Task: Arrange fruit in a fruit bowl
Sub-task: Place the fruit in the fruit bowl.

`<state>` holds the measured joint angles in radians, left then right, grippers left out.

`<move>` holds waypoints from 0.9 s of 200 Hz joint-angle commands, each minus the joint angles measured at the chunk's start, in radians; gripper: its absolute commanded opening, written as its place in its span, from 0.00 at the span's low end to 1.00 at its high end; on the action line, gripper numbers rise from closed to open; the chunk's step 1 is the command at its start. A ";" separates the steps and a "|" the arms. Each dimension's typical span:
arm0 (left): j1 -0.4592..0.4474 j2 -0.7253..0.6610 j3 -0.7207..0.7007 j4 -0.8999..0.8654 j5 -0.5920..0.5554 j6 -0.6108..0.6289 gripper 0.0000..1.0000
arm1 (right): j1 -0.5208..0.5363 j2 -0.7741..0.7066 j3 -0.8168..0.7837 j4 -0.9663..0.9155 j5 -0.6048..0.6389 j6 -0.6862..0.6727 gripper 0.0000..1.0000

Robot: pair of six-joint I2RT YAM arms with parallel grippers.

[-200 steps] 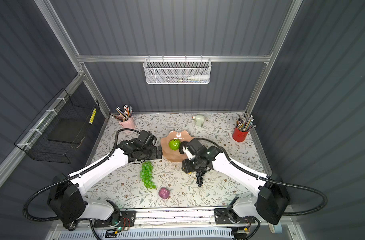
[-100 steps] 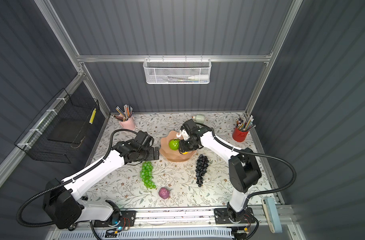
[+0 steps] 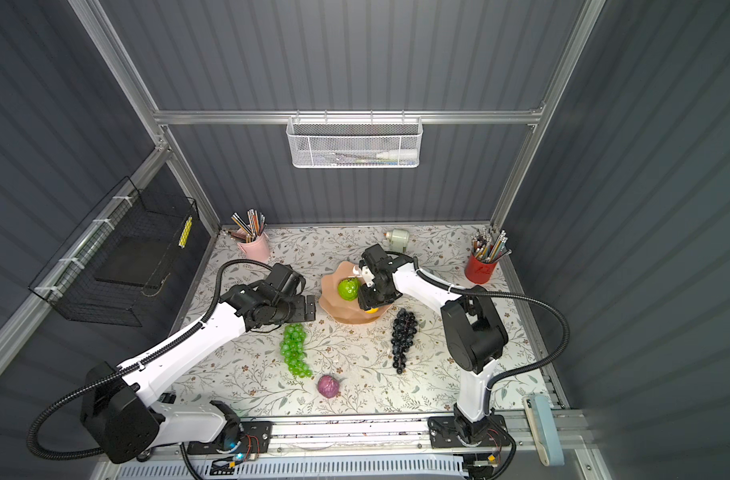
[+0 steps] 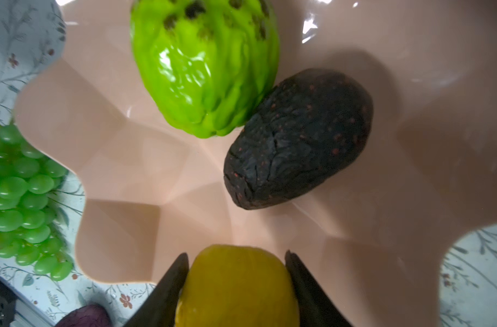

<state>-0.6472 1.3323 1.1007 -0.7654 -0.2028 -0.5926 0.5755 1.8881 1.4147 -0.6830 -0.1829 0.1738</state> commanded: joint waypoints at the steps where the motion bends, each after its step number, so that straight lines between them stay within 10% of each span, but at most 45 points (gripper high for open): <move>1: -0.002 -0.001 -0.003 -0.014 -0.012 -0.010 0.99 | 0.000 0.028 0.035 -0.034 0.035 -0.035 0.53; 180: -0.014 0.079 0.114 -0.242 0.258 0.058 1.00 | 0.000 -0.058 0.155 -0.099 0.082 -0.076 0.81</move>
<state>-0.6472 1.3865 1.1988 -0.9264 -0.0639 -0.5529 0.5755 1.9358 1.5291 -0.7303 -0.1238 0.1116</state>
